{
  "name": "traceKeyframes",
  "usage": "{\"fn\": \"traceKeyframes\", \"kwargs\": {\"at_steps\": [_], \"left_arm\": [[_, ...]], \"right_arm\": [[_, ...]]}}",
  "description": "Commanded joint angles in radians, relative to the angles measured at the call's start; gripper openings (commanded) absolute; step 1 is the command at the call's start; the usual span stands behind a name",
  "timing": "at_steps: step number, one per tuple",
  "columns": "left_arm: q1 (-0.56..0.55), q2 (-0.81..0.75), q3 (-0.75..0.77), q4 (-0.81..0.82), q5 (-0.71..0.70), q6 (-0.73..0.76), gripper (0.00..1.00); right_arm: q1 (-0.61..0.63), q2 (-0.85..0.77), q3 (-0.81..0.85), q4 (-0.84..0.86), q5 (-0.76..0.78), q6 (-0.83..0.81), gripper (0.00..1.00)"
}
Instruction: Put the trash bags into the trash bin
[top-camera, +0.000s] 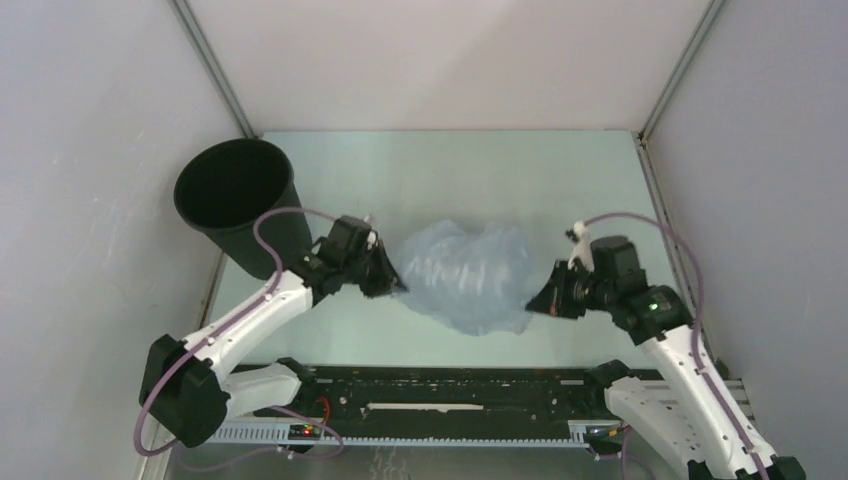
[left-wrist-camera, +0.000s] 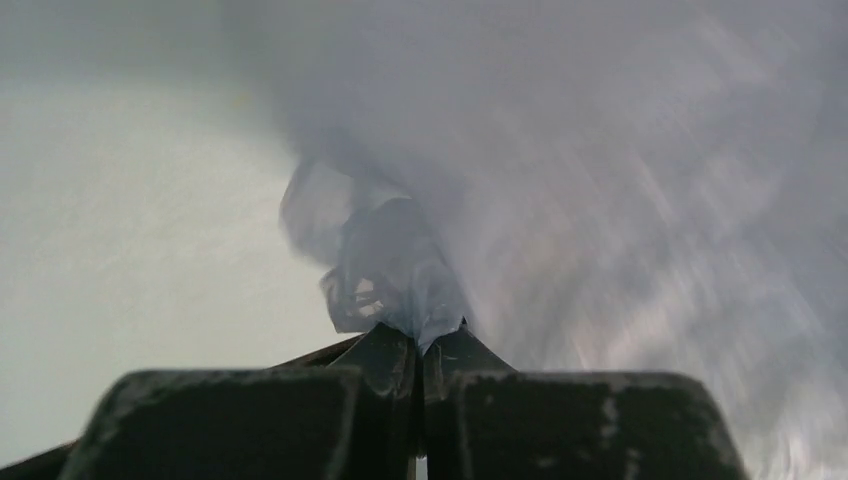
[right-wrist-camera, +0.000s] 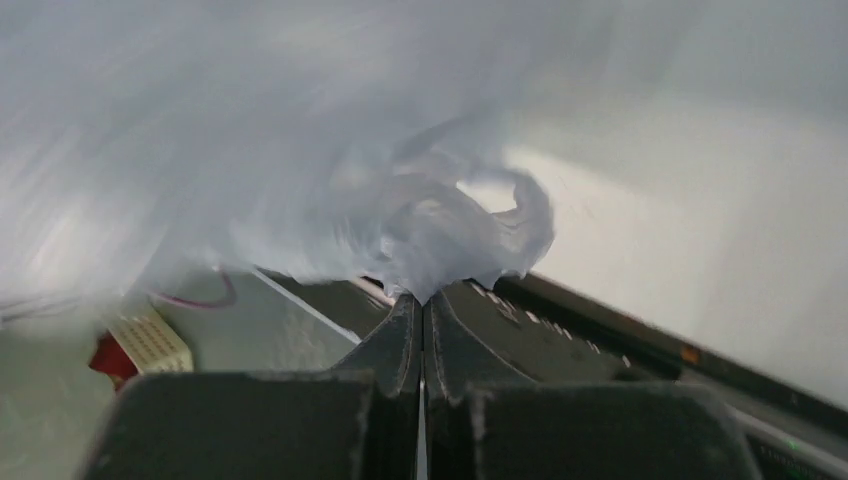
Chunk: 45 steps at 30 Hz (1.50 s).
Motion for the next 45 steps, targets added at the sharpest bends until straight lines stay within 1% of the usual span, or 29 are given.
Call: {"fn": "traceKeyframes", "kwargs": {"at_steps": [1, 3, 6, 9, 12, 19, 23, 27, 29, 31, 33, 35, 39, 41, 44, 45], "left_arm": [[0.003, 0.016, 0.329, 0.091, 0.007, 0.038, 0.00], [0.003, 0.079, 0.481, 0.051, 0.016, 0.071, 0.00], [0.003, 0.131, 0.644, 0.029, 0.022, 0.080, 0.00], [0.005, 0.139, 0.691, 0.014, 0.023, 0.075, 0.00], [0.008, 0.112, 0.646, 0.010, 0.022, 0.073, 0.00], [0.060, 0.035, 0.442, -0.005, 0.011, 0.083, 0.00], [0.077, 0.039, 0.369, -0.005, 0.030, 0.088, 0.00], [0.079, 0.041, 0.335, 0.009, 0.030, 0.082, 0.00], [0.081, 0.041, 0.337, 0.010, 0.032, 0.079, 0.00], [0.081, 0.039, 0.341, 0.010, 0.033, 0.076, 0.00], [0.081, 0.033, 0.343, 0.010, 0.034, 0.068, 0.00], [0.081, 0.027, 0.340, 0.013, 0.035, 0.054, 0.00], [0.081, 0.012, 0.325, 0.037, 0.057, 0.011, 0.00], [0.081, 0.006, 0.317, 0.053, 0.070, -0.014, 0.00], [0.085, 0.001, 0.314, 0.080, 0.085, -0.048, 0.00], [0.087, 0.003, 0.314, 0.089, 0.092, -0.057, 0.00]], "right_arm": [[-0.035, 0.103, 0.290, 0.083, -0.036, -0.037, 0.00], [-0.040, 0.210, 0.431, 0.045, -0.042, -0.080, 0.00], [-0.043, 0.265, 0.588, 0.035, -0.041, -0.102, 0.00], [-0.046, 0.260, 0.588, 0.049, -0.040, -0.096, 0.00], [-0.047, 0.256, 0.520, 0.026, -0.064, -0.095, 0.00], [-0.058, 0.224, 0.346, 0.041, -0.180, -0.097, 0.00], [-0.078, 0.289, 0.318, 0.013, -0.204, -0.136, 0.00], [-0.102, 0.386, 0.318, -0.020, -0.285, -0.179, 0.00], [-0.105, 0.402, 0.317, -0.018, -0.281, -0.190, 0.07], [-0.105, 0.403, 0.318, -0.008, -0.236, -0.191, 0.15], [-0.105, 0.395, 0.318, 0.002, -0.184, -0.182, 0.27], [-0.104, 0.387, 0.316, 0.008, -0.142, -0.167, 0.41], [-0.065, 0.339, 0.294, 0.022, 0.022, -0.100, 0.73], [-0.054, 0.302, 0.269, 0.027, 0.088, -0.059, 0.81], [-0.055, 0.225, 0.220, 0.042, 0.147, 0.007, 0.89], [-0.054, 0.196, 0.205, 0.050, 0.166, 0.021, 0.95]]}}
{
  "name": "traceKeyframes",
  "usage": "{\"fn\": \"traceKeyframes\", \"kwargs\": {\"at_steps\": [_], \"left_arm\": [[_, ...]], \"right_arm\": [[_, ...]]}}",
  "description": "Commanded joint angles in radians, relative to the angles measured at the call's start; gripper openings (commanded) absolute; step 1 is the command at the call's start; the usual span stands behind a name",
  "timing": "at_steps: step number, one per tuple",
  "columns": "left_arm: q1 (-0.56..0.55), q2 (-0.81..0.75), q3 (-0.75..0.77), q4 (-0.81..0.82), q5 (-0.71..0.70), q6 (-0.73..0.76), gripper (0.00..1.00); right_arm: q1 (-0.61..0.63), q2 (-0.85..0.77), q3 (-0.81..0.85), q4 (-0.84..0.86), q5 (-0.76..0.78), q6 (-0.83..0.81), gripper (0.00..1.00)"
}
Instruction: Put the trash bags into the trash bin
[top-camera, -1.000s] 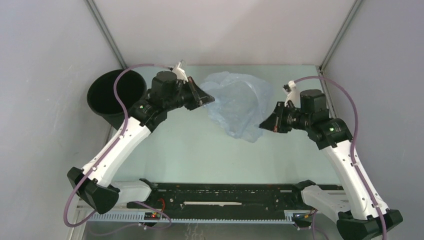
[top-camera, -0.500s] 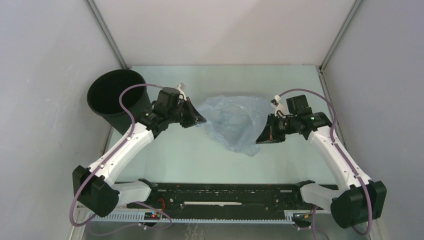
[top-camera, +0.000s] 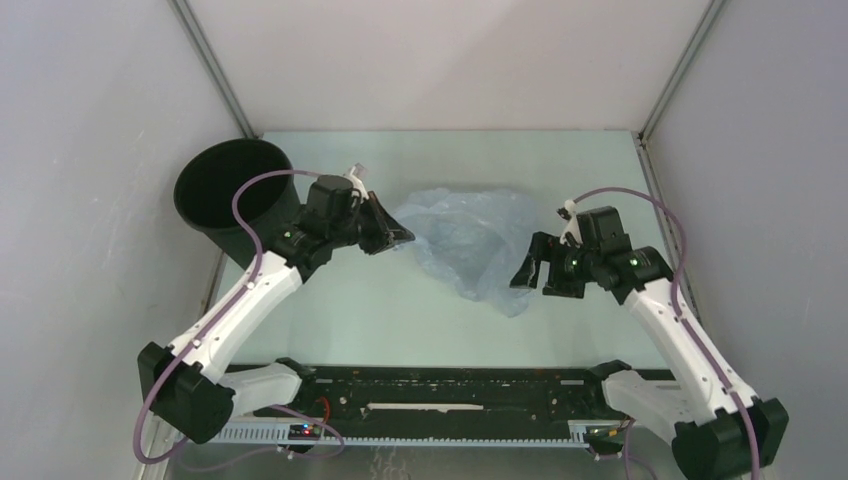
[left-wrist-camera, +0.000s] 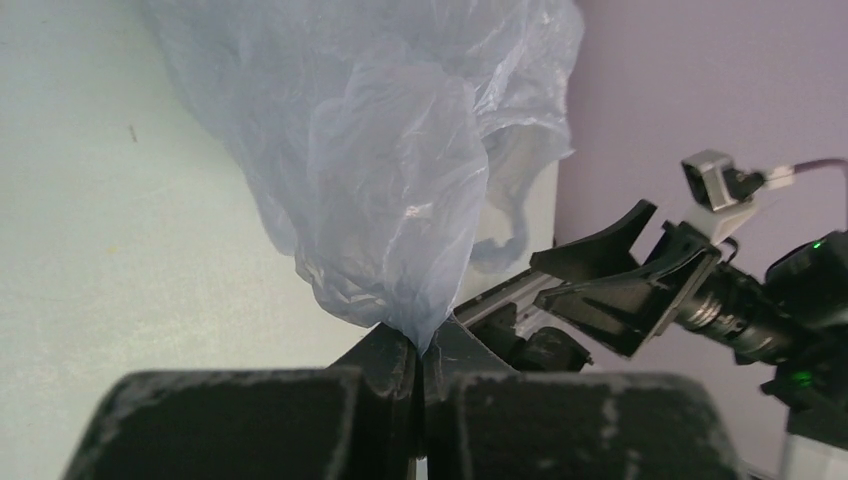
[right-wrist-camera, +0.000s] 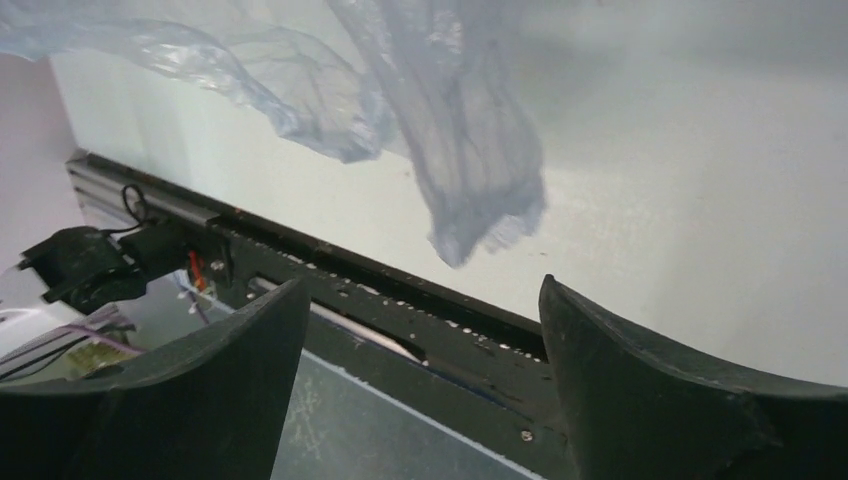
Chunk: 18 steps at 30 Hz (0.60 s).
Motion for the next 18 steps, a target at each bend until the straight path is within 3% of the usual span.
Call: {"fn": "traceKeyframes", "kwargs": {"at_steps": [1, 5, 8, 11, 18], "left_arm": [[0.013, -0.020, -0.018, 0.078, 0.052, -0.069, 0.00], [0.023, -0.005, -0.019, 0.102, 0.079, -0.101, 0.00], [0.027, -0.001, -0.026, 0.134, 0.097, -0.139, 0.00], [0.029, 0.007, -0.026, 0.160, 0.115, -0.173, 0.00], [0.029, 0.004, -0.044, 0.172, 0.124, -0.207, 0.00]], "right_arm": [[0.003, -0.114, -0.053, 0.038, 0.158, 0.102, 0.99], [-0.083, -0.165, -0.105, 0.094, 0.079, 0.080, 1.00], [-0.081, -0.162, -0.194, 0.250, -0.046, 0.079, 0.99], [-0.006, -0.149, -0.279, 0.362, -0.045, 0.115, 0.99], [0.229, -0.154, -0.437, 0.573, 0.142, 0.244, 0.99]]}}
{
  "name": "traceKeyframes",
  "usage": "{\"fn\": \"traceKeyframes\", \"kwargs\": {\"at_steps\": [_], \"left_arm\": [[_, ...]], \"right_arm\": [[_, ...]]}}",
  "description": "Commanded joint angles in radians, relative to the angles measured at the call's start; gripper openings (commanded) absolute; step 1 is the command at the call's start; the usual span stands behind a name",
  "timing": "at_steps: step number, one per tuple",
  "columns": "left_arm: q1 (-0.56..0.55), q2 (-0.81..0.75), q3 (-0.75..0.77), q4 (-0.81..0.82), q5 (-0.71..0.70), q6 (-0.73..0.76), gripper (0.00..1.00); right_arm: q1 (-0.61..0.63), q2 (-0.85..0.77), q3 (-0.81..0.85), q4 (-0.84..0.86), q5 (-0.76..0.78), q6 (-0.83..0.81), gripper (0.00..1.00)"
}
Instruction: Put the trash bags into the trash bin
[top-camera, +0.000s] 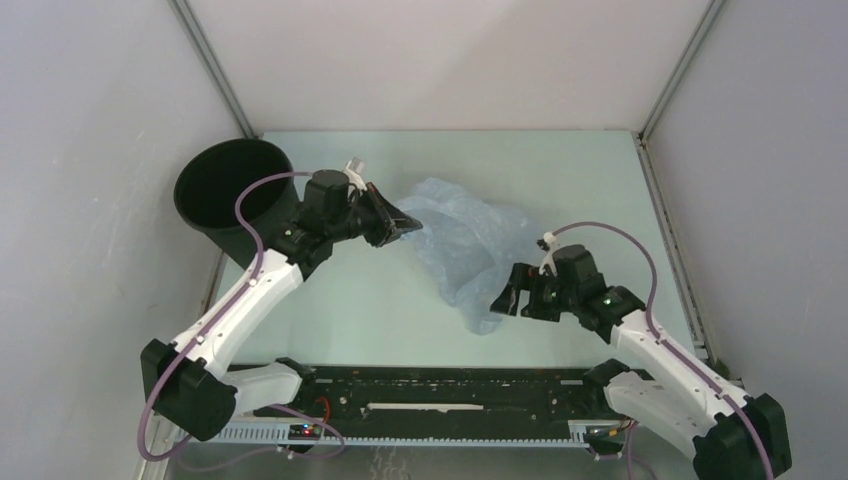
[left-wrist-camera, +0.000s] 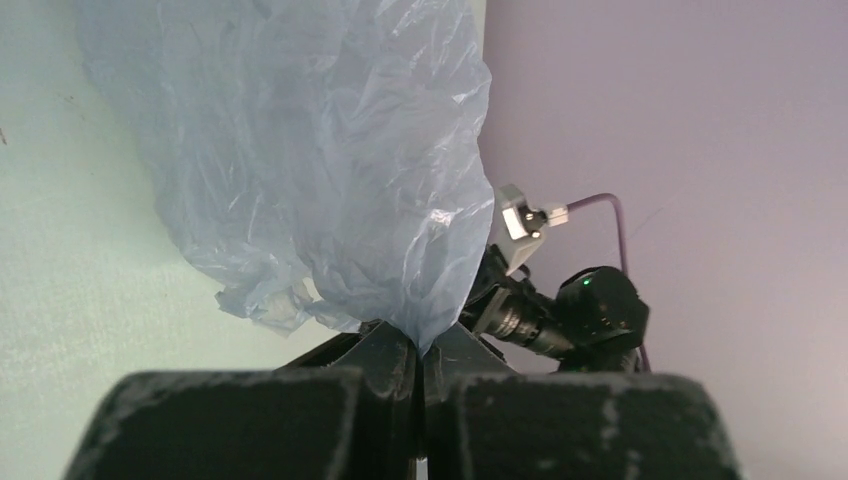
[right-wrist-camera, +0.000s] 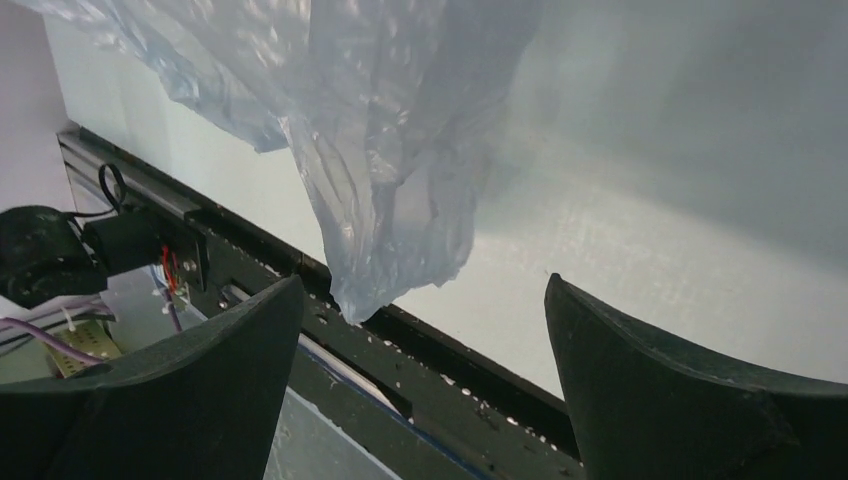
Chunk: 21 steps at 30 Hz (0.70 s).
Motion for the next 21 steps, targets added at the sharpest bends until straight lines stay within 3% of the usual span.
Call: {"fn": "traceKeyframes", "kwargs": {"at_steps": [1, 11, 21], "left_arm": [[0.006, -0.010, -0.043, 0.041, 0.030, -0.044, 0.00], [0.005, -0.013, -0.060, 0.041, 0.035, -0.071, 0.00], [0.002, -0.027, -0.080, 0.041, 0.038, -0.078, 0.00]], "right_arm": [[0.100, -0.008, -0.076, 0.222, 0.129, 0.115, 0.99], [0.284, -0.021, -0.214, 0.424, 0.398, 0.188, 0.96], [0.372, 0.135, -0.227, 0.558, 0.470, 0.185, 0.95]]}}
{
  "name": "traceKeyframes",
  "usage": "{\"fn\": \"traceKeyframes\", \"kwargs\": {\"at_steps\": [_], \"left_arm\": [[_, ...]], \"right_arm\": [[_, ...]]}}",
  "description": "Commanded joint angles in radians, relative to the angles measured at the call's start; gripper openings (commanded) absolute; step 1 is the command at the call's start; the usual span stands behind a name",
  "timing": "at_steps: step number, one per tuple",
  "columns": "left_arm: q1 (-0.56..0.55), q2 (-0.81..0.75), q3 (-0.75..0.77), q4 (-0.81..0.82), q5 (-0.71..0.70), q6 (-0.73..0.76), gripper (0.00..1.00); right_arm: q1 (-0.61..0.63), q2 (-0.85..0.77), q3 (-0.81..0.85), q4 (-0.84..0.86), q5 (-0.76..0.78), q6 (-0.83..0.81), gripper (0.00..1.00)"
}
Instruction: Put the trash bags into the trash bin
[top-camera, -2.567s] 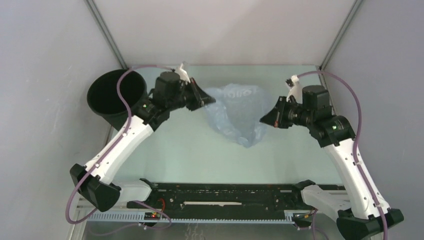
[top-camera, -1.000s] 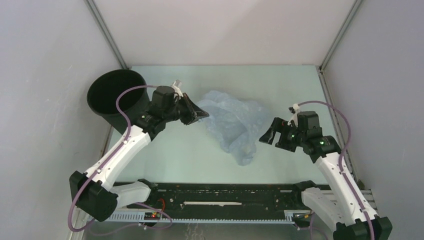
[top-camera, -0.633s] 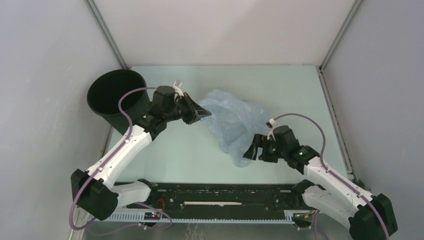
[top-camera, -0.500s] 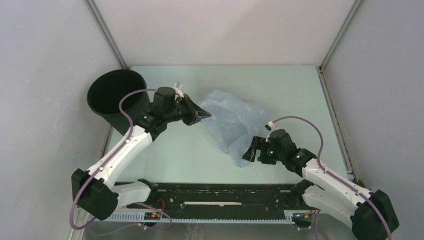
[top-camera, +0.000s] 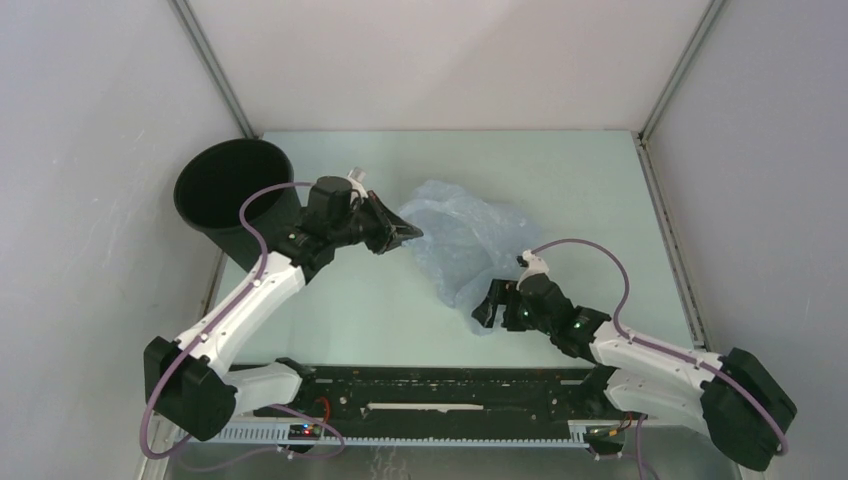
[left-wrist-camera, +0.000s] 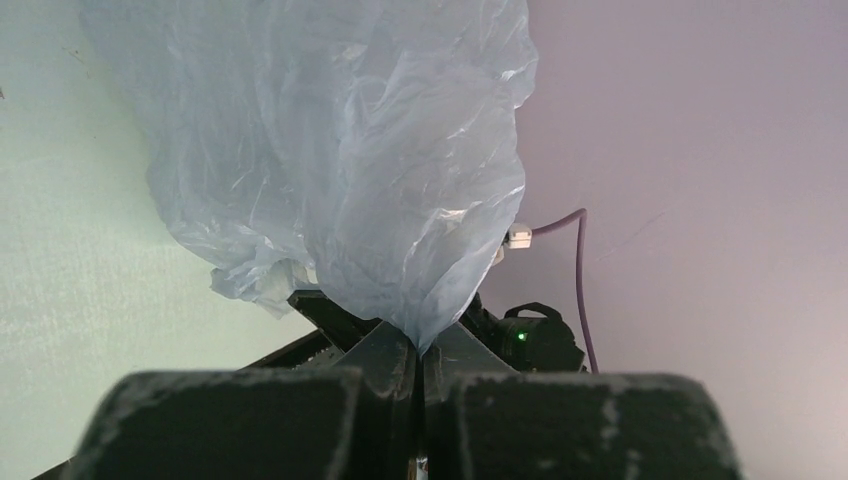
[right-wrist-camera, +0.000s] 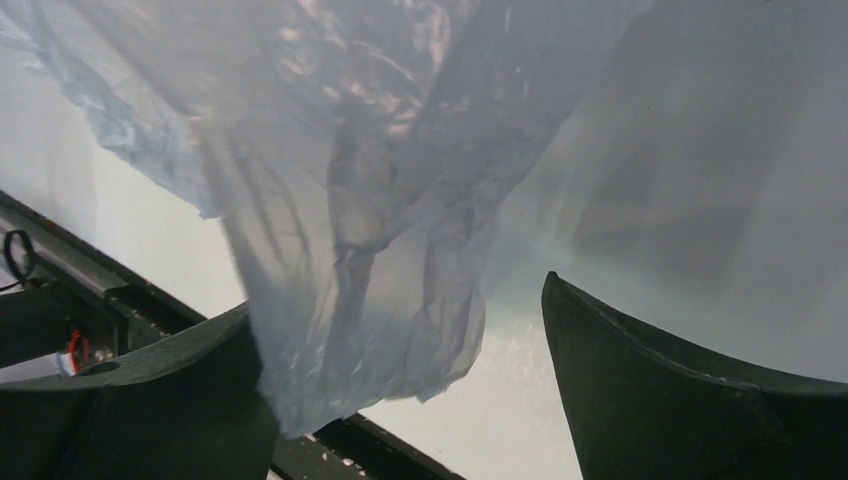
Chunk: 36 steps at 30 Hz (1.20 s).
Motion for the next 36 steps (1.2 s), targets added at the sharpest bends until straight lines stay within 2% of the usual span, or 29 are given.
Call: {"fn": "traceKeyframes", "kwargs": {"at_steps": [1, 3, 6, 8, 11, 12, 14, 16, 19, 22, 24, 27, 30, 31, 32, 34, 35, 36], "left_arm": [[0.002, -0.030, -0.028, 0.026, 0.022, -0.018, 0.00], [0.002, -0.034, -0.029, 0.026, 0.022, -0.017, 0.00], [0.002, -0.044, -0.027, 0.026, 0.020, -0.014, 0.00], [0.002, -0.052, -0.018, 0.019, 0.007, 0.010, 0.00], [0.003, -0.052, 0.008, -0.056, -0.042, 0.101, 0.00], [0.004, -0.051, 0.013, -0.087, -0.059, 0.126, 0.00], [0.008, -0.045, 0.012, -0.118, -0.079, 0.168, 0.00], [0.008, -0.038, 0.004, -0.136, -0.109, 0.206, 0.00], [0.018, 0.013, 0.006, -0.170, -0.127, 0.240, 0.00], [0.035, 0.107, 0.063, -0.189, -0.120, 0.242, 0.00], [0.051, 0.187, 0.146, -0.190, -0.098, 0.223, 0.00], [0.076, 0.323, 0.352, -0.183, -0.013, 0.143, 0.00], [0.071, 0.414, 0.658, -0.168, 0.031, 0.091, 0.00], [0.057, 0.424, 0.783, -0.176, 0.011, 0.115, 0.00], [0.033, 0.430, 0.986, -0.204, -0.029, 0.163, 0.00], [-0.038, 0.434, 1.265, -0.294, -0.151, 0.349, 0.00], [-0.078, 0.424, 1.344, -0.329, -0.221, 0.415, 0.00], [-0.108, 0.393, 1.342, -0.336, -0.270, 0.460, 0.00]], "right_arm": [[0.031, 0.076, 0.012, 0.087, 0.088, 0.011, 0.93], [0.035, 0.107, 0.035, 0.058, 0.096, -0.001, 0.85], [0.036, 0.098, 0.048, -0.008, 0.084, -0.035, 0.69], [0.036, 0.051, 0.064, -0.067, 0.073, -0.053, 0.54], [0.034, -0.071, 0.126, -0.233, 0.086, -0.060, 0.20], [0.024, -0.117, 0.156, -0.293, 0.079, -0.062, 0.12], [-0.004, -0.208, 0.198, -0.401, 0.046, -0.061, 0.04], [-0.049, -0.267, 0.210, -0.460, -0.015, -0.075, 0.00], [-0.184, -0.281, 0.231, -0.512, -0.146, -0.108, 0.00], [-0.350, -0.201, 0.325, -0.522, -0.251, -0.183, 0.00], [-0.451, -0.086, 0.464, -0.545, -0.311, -0.244, 0.00], [-0.557, 0.138, 0.764, -0.676, -0.355, -0.325, 0.00], [-0.604, 0.326, 1.204, -0.895, -0.404, -0.372, 0.00], [-0.587, 0.367, 1.389, -0.968, -0.382, -0.395, 0.00], [-0.555, 0.394, 1.559, -1.029, -0.338, -0.420, 0.00], [-0.468, 0.417, 1.865, -1.079, -0.257, -0.482, 0.00], [-0.425, 0.409, 1.947, -1.063, -0.238, -0.505, 0.00], [-0.402, 0.372, 1.971, -1.029, -0.242, -0.515, 0.00]]}}
